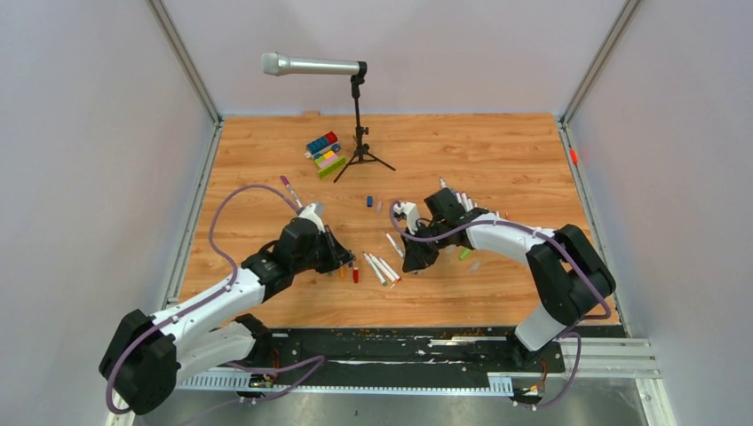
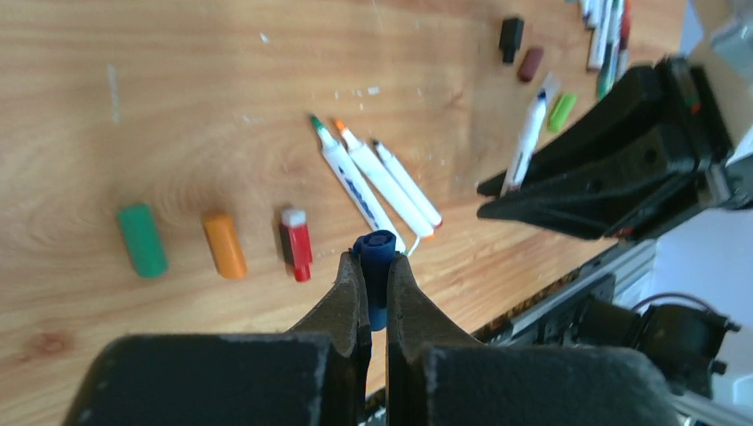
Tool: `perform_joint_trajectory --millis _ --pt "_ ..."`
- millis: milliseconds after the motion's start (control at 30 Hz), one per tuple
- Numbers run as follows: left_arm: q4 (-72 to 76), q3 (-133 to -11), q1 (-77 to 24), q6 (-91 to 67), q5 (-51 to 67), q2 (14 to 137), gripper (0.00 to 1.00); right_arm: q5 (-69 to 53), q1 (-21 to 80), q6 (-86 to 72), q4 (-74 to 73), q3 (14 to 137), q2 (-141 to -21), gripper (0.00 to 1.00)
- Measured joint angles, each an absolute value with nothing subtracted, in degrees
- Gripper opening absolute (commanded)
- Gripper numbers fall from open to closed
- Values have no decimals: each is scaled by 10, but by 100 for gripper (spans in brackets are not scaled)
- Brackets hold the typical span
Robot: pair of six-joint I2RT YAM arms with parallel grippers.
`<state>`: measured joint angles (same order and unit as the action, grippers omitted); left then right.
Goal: Open the pen caps
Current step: Place the pen at the center of the board.
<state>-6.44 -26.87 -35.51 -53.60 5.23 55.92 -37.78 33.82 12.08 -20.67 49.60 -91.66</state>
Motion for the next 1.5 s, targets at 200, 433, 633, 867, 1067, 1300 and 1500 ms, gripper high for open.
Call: perform_joint_trajectory --millis 200,433,633,867,1067,1300,1500 --pt "-92 -288 -436 -540 16 598 0 -364 345 120 -212 505 -934 11" --pt "-108 -288 -492 -567 -34 632 1 -356 346 116 -221 511 -943 13" --pt "-103 -306 -506 -578 -55 691 2 -351 351 112 -225 514 -956 14" --pt "-94 -328 -509 -578 -68 721 3 -347 352 107 -233 520 -964 16" --pt "-93 -332 -510 -583 -72 745 5 -345 352 106 -235 523 -967 16" --pt "-94 -346 -510 -587 -80 771 7 -344 356 106 -240 527 -975 17" --pt "-95 -366 -510 -587 -87 791 10 -343 358 106 -242 529 -976 19"
